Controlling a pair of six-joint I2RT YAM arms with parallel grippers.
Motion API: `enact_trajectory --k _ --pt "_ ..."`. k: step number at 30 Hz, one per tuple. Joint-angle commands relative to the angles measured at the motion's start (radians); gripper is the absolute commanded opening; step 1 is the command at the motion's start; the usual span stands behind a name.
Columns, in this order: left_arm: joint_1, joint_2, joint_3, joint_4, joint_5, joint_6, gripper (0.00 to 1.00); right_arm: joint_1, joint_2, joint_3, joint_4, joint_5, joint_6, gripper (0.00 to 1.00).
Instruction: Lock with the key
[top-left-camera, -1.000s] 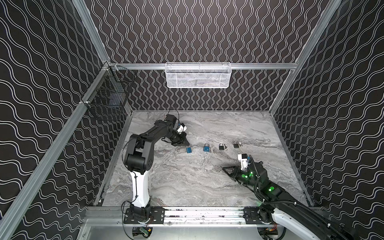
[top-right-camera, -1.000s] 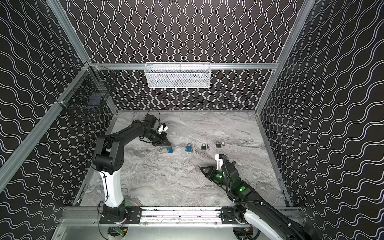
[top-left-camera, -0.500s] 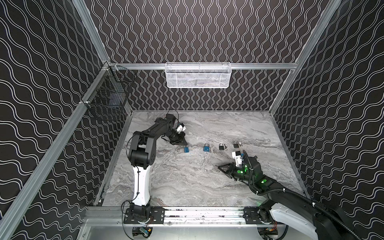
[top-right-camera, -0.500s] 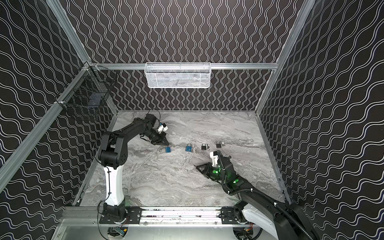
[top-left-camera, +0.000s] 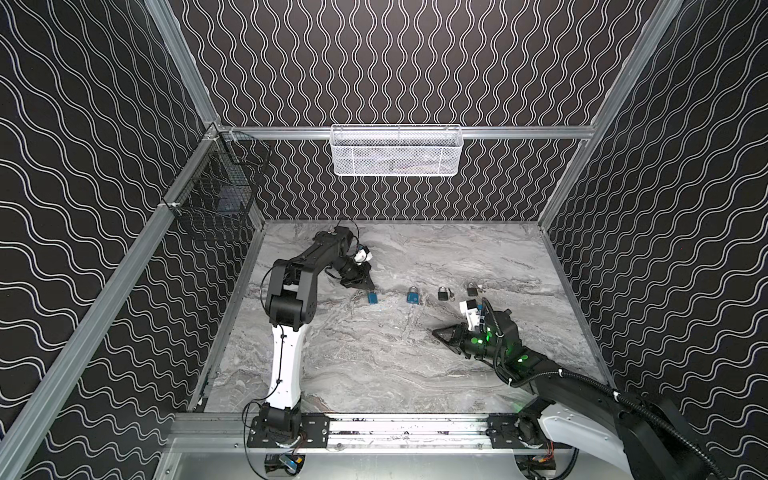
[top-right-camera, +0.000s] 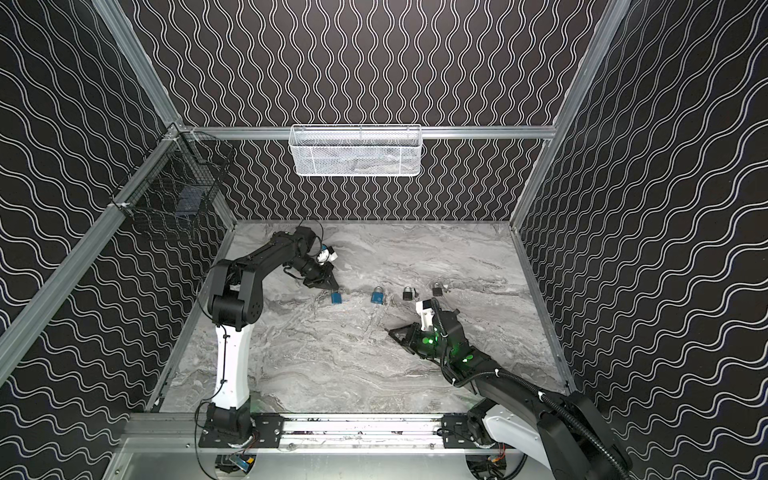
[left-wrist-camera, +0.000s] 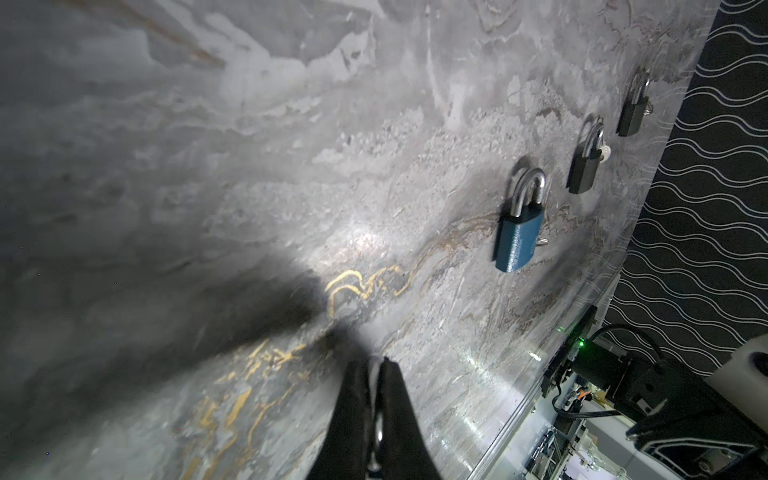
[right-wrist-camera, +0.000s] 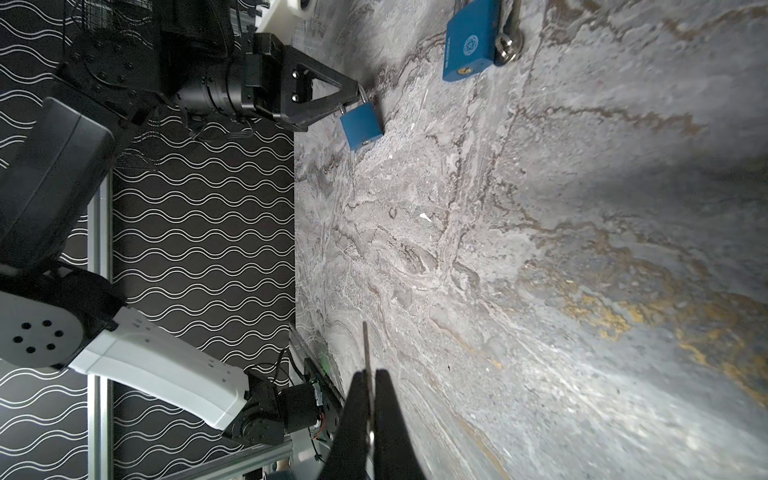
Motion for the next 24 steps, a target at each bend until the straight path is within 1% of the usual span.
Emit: enact_trajectory --k 1,4,6,10,14,18,21,24 --pt "0.002 0.019 0.023 0.018 -0.039 0.004 0.1 0.0 0.008 0.005 0.04 -0.015 -0.001 0.0" --pt "0.004 0.032 0.035 0.02 -0.047 -0.006 0.11 0.0 0.015 0.004 0.046 -0.015 0.001 0.0" --pt "0.006 0.042 0.045 0.025 -0.049 -0.01 0.16 0.0 0.018 0.003 0.05 -0.016 0.002 0.0" --pt "0.008 0.065 0.074 0.013 -0.058 -0.014 0.2 0.0 0.022 0.0 0.056 -0.019 0.004 0.0" --pt "0.009 0.057 0.072 0.029 -0.067 -0.029 0.27 0.0 0.029 -0.002 0.063 -0.018 0.005 0.0" --pt "0.012 0.056 0.086 0.029 -0.066 -0.038 0.29 0.0 0.046 -0.002 0.077 -0.017 0.008 0.0" --pt "0.023 0.032 0.077 0.044 -0.064 -0.058 0.31 0.0 0.06 0.003 0.084 -0.012 0.013 0.0" --pt "0.047 -0.039 0.013 0.104 -0.059 -0.091 0.32 0.001 0.082 0.027 0.072 -0.003 0.002 0.0"
